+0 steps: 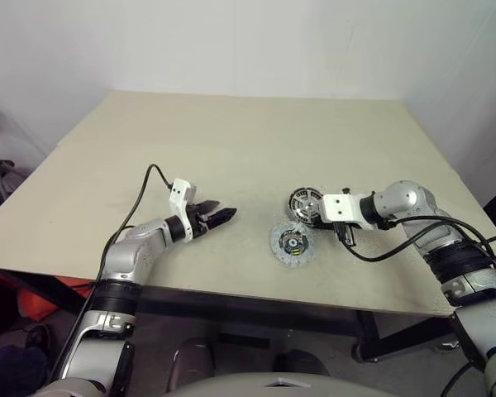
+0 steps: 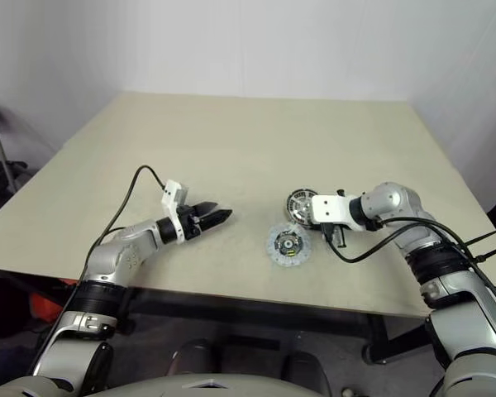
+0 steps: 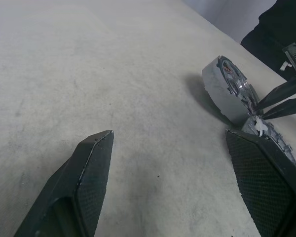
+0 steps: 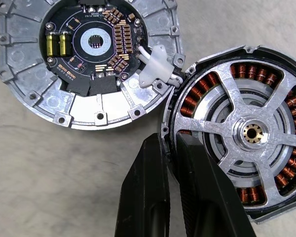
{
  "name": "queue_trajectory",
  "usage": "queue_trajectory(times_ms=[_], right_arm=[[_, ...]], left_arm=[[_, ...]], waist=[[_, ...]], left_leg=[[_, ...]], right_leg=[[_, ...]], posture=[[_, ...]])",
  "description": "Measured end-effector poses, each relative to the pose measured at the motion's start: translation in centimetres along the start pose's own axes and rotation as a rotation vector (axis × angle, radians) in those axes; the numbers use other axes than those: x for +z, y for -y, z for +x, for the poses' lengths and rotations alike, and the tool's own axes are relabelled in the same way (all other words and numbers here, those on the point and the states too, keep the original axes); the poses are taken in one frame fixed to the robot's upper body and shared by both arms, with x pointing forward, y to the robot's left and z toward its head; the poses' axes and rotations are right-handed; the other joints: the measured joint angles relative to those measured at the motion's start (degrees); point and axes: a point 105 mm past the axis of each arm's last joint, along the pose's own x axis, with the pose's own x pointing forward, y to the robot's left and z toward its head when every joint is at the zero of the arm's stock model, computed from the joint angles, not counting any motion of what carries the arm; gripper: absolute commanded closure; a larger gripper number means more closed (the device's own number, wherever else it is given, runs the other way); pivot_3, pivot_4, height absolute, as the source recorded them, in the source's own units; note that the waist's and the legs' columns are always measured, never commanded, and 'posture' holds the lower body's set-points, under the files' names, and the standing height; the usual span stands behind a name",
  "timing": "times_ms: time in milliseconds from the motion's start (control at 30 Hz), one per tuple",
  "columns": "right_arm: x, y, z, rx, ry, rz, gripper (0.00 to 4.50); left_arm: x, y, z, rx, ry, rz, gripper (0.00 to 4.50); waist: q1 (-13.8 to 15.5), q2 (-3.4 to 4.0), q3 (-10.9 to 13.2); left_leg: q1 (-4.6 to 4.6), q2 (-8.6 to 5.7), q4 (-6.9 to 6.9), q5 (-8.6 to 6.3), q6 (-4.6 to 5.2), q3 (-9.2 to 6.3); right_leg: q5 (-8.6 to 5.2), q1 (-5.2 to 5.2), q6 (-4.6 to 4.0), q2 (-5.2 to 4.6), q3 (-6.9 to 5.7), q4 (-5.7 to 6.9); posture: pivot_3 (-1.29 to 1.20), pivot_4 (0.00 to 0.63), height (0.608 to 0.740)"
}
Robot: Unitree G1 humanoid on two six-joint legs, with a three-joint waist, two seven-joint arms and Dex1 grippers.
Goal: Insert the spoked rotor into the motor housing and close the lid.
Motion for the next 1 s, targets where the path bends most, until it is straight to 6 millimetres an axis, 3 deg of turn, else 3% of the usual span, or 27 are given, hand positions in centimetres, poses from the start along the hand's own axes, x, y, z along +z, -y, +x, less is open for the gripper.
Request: queue_trajectory(times_ms=[200,333,500,700,1000], right_arm=[[0.0,0.1,-0.2,-0.003,-0.009,-0.056,4.49],[-0.4,1.1,-1.6,0.029,-0.099,-0.182,4.49],[1.0,2.7,-3.1,0.084,-0.150,-0.393,4.49],[1.2,2.2,-2.5,0.267,-0.228,-0.665,4.49],[3.6,6.2,-1.5,0.291,-0.336,-0.997,4.49]], left_arm=[[0.0,0.0,0.0,0.004,0.002,0.004,0.70],[0.0,-0.1,0.0,0.006,0.001,0.002,0.70],[0.0,0.0,0.7,0.002,0.005,-0.005,0.70],[0.1,0.1,1.1,-0.002,0.019,-0.002,0.70],[-1.2,-0.2,0.5,0.046,0.032,-0.038,0.70]], waist=[[0.0,0.00,0.0],[0.0,0.02,0.0],[-0.1,0.02,0.0],[-0.8,0.03,0.0],[-2.4,-0.02,0.1]], left_leg=[[-0.09,0.00,-0.01,-0.01,0.01,0.00],[-0.43,-0.02,0.00,-0.01,0.02,0.01],[-0.88,0.01,0.05,0.06,0.26,0.01],[-1.52,0.14,0.73,-0.17,0.66,0.01],[-1.68,0.18,1.10,-0.32,0.52,0.02]], right_leg=[[0.00,-0.09,0.00,0.00,0.00,0.00],[0.02,-0.45,-0.03,-0.01,0.00,0.05],[-0.03,-0.98,-0.13,0.02,-0.01,0.24],[-0.05,-1.33,-0.16,0.02,-0.07,0.36],[-0.01,-1.52,-0.19,-0.01,-0.06,0.73]], posture=[[0.00,0.000,0.740],[0.00,0.000,0.740],[0.00,0.000,0.740],[0.00,0.000,0.740],[0.00,0.000,0.740]])
